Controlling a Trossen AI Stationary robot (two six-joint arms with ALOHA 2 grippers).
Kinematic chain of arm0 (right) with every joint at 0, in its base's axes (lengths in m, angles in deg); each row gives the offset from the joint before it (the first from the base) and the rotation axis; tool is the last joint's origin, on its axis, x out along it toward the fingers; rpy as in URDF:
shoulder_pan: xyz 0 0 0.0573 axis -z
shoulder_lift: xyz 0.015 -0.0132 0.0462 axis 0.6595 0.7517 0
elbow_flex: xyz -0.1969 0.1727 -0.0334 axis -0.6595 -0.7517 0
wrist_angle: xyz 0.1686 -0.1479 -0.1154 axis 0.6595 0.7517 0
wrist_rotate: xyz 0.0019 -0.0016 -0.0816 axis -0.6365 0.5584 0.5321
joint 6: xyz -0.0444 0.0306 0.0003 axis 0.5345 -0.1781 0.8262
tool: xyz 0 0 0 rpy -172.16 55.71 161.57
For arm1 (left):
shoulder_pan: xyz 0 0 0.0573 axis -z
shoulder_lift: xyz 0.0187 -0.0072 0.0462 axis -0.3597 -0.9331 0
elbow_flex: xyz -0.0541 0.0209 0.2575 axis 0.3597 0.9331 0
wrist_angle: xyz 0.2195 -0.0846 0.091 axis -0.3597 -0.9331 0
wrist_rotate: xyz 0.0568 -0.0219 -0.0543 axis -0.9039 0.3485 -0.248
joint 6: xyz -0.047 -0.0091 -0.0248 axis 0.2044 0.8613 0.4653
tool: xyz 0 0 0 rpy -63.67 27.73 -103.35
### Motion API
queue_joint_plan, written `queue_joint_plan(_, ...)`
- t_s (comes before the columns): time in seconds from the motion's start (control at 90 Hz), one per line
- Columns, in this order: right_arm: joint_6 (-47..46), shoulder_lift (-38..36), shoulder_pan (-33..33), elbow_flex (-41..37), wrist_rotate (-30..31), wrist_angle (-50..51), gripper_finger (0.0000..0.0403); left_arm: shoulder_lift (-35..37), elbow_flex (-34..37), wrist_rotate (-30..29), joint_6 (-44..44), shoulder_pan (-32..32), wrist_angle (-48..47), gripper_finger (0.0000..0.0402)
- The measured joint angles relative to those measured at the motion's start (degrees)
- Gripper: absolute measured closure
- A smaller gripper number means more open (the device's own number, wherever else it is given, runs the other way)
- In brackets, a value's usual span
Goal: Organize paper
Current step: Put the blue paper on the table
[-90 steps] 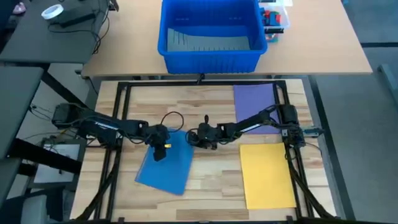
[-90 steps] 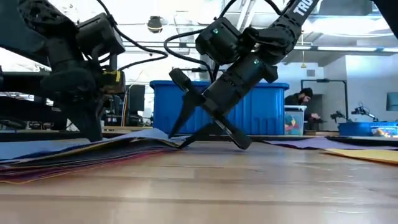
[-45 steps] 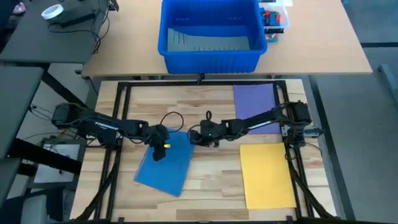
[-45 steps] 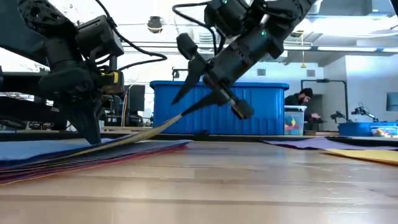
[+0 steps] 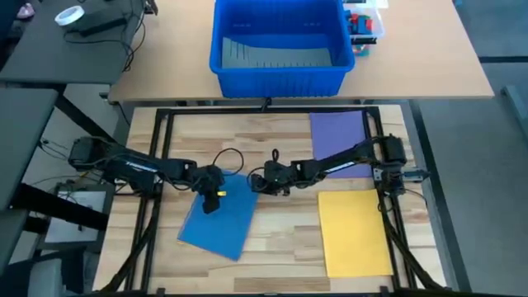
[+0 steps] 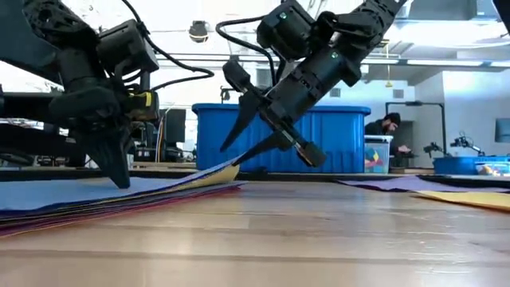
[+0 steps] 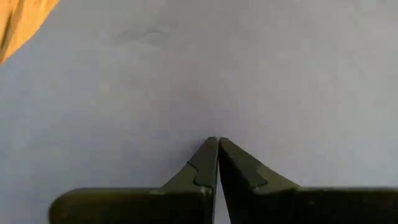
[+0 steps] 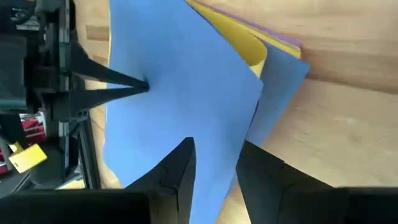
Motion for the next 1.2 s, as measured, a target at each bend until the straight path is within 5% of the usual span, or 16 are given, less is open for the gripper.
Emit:
queue_joint_plan(0.456,4.82,-2.99,0.84,0.08,0.46,0.77,0.0301,0.00,0.00,-0.02,-0.17,-0.01,0.12,0.0402)
queue_joint_plan(0.733,4.81,-2.73,1.12,-0.05,5.17,14.26,0.0301,0.00,0.00,-0.04,0.24,0.01,0.32,0.0402)
queue_joint_plan(1.2,10.92,-2.84,4.21,0.03,9.14,13.17,0.0301,0.00,0.00,-0.04,0.20,0.01,0.38,0.0402)
